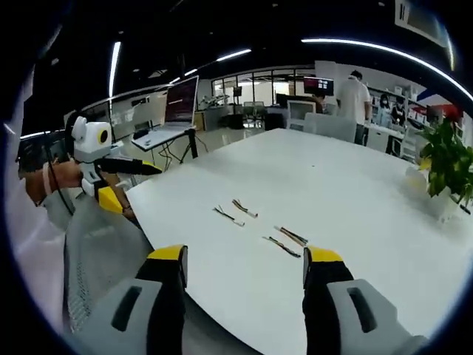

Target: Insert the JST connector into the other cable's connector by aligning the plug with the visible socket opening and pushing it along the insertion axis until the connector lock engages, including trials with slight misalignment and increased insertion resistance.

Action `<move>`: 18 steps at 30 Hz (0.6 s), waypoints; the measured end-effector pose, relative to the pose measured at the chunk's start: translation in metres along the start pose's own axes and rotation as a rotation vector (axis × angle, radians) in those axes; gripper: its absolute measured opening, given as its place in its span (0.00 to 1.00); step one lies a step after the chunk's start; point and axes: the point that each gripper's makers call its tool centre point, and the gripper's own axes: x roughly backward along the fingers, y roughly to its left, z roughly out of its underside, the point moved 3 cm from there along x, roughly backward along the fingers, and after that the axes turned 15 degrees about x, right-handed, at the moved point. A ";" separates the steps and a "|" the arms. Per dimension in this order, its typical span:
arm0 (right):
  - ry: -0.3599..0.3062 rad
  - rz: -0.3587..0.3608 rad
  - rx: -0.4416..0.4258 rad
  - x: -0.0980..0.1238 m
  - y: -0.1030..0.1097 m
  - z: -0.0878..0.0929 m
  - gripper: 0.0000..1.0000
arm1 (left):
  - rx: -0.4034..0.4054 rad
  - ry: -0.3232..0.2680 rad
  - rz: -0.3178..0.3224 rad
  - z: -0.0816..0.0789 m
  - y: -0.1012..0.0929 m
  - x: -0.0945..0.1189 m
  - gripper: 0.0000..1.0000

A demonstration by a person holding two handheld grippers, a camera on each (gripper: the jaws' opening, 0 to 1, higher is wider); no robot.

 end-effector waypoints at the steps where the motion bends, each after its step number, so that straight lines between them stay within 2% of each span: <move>1: -0.007 -0.001 0.004 0.000 -0.001 -0.001 0.63 | -0.001 -0.012 0.014 -0.003 -0.001 -0.001 0.98; 3: -0.022 -0.010 0.027 0.000 -0.003 -0.004 0.64 | -0.011 -0.036 0.035 -0.007 -0.002 -0.002 0.98; 7: 0.001 -0.024 0.070 -0.003 -0.010 0.000 0.69 | -0.046 -0.058 0.034 -0.016 0.003 -0.006 0.98; 14: 0.027 -0.004 0.099 -0.002 -0.022 0.005 0.67 | -0.110 -0.102 0.063 -0.034 0.006 -0.009 0.99; 16: 0.023 -0.015 0.101 -0.003 -0.024 0.006 0.66 | -0.122 -0.135 0.095 -0.042 0.005 -0.010 0.99; 18: -0.023 -0.035 0.074 -0.003 -0.025 0.002 0.65 | -0.118 -0.150 0.155 -0.048 0.002 -0.010 0.99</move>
